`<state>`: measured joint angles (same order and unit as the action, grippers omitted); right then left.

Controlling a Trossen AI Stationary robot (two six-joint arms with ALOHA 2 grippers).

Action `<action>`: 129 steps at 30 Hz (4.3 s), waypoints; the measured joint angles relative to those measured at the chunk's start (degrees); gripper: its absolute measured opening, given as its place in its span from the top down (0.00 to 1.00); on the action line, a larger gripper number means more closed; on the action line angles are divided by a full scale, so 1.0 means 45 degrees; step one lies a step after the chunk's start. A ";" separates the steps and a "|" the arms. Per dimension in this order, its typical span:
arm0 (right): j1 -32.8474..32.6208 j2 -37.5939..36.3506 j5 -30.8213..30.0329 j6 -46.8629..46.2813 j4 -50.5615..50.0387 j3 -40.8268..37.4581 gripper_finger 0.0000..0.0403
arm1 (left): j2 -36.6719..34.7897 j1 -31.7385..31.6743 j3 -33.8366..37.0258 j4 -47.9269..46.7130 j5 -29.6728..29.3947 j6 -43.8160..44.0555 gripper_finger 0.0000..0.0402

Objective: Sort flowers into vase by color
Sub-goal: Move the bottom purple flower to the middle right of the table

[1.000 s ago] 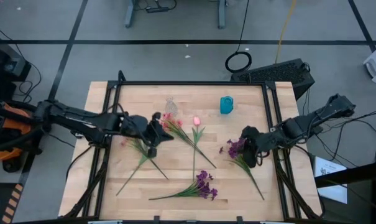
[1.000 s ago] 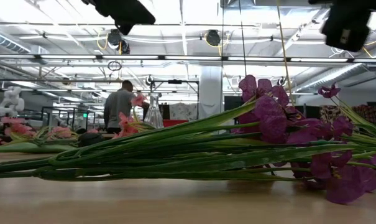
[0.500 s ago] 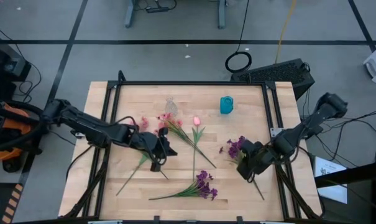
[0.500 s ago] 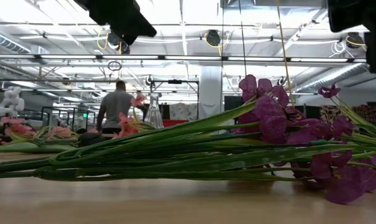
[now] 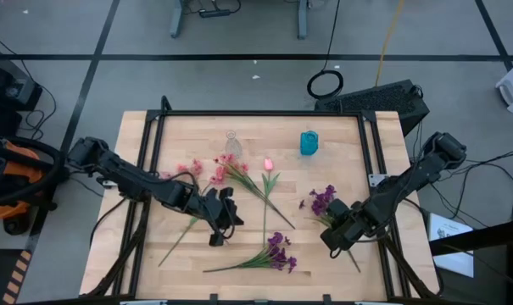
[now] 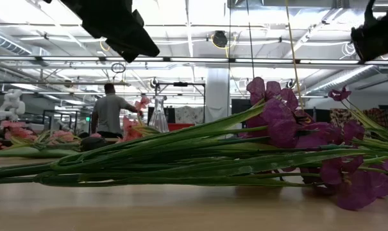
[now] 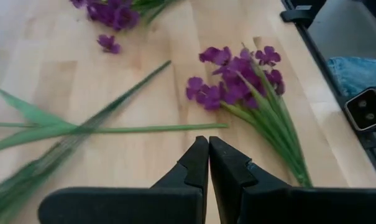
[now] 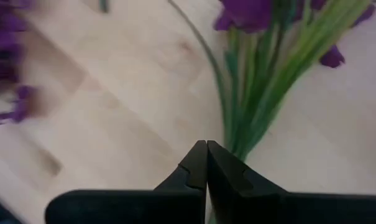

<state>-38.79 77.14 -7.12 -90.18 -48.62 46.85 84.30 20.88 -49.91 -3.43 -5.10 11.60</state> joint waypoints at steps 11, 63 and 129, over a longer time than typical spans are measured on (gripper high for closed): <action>0.0008 0.1744 -0.0086 -0.0196 -0.0631 0.0267 0.96 | 0.1967 0.1717 0.0000 0.1269 -0.0270 0.2618 0.95; -0.1336 0.2191 -0.6474 0.0674 -0.1555 0.2744 0.70 | 0.6645 0.4572 -0.3032 0.1640 -0.4521 0.5725 0.41; -0.1052 0.5618 -1.1032 1.6202 1.8310 0.2458 0.70 | 0.1313 0.2575 -0.2565 0.9447 -0.4613 -0.3433 0.96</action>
<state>-43.52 102.42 -56.76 -17.28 33.77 57.91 90.20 32.47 -61.45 39.08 -25.86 -3.85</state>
